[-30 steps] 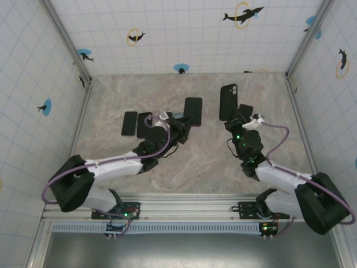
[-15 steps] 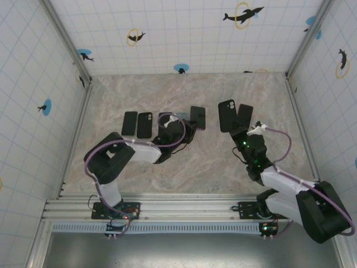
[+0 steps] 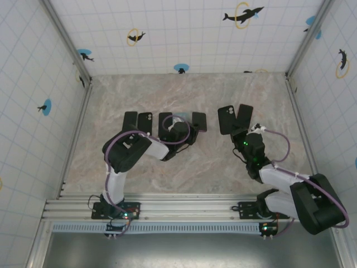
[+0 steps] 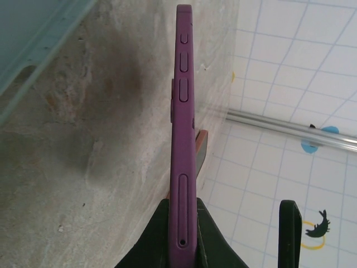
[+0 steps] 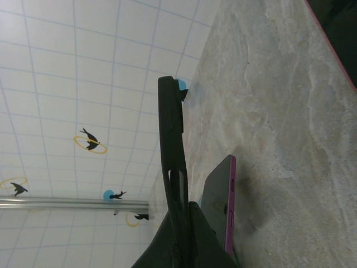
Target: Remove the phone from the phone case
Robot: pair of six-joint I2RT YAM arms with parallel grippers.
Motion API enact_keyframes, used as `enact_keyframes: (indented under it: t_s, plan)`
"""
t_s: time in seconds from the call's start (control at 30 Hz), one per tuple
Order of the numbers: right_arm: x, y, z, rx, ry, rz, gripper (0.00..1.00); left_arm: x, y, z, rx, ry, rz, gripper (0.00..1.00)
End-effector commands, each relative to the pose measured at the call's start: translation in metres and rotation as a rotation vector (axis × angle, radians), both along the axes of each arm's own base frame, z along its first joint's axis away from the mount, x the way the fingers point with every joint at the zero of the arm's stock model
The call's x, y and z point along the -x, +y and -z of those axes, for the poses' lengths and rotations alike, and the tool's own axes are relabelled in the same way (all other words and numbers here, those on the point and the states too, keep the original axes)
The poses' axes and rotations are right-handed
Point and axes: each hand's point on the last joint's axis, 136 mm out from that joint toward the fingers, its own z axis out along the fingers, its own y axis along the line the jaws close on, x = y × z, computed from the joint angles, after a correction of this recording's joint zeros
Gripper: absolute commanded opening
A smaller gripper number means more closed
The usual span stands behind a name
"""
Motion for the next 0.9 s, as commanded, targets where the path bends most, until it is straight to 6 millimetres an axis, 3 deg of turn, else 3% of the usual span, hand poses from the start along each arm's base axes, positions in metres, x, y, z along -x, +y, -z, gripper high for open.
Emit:
enact_keyframes:
  t_s: [0.0, 0.37, 0.6, 0.87]
  plan:
    - [0.003, -0.004, 0.009, -0.018, 0.020, 0.006, 0.00, -0.014, -0.008, -0.024, 0.108, -0.035, -0.023, 0.00]
    - [0.007, -0.006, 0.024, -0.028, 0.051, -0.011, 0.00, -0.018, -0.013, -0.005, 0.148, 0.029, -0.033, 0.05]
    - [0.007, -0.006, 0.028, -0.028, 0.060, -0.017, 0.00, -0.016, -0.012, 0.000, 0.127, 0.080, -0.040, 0.25]
    - [0.007, -0.004, 0.032, -0.023, 0.068, -0.028, 0.00, -0.004, -0.013, 0.008, 0.117, 0.149, -0.034, 0.37]
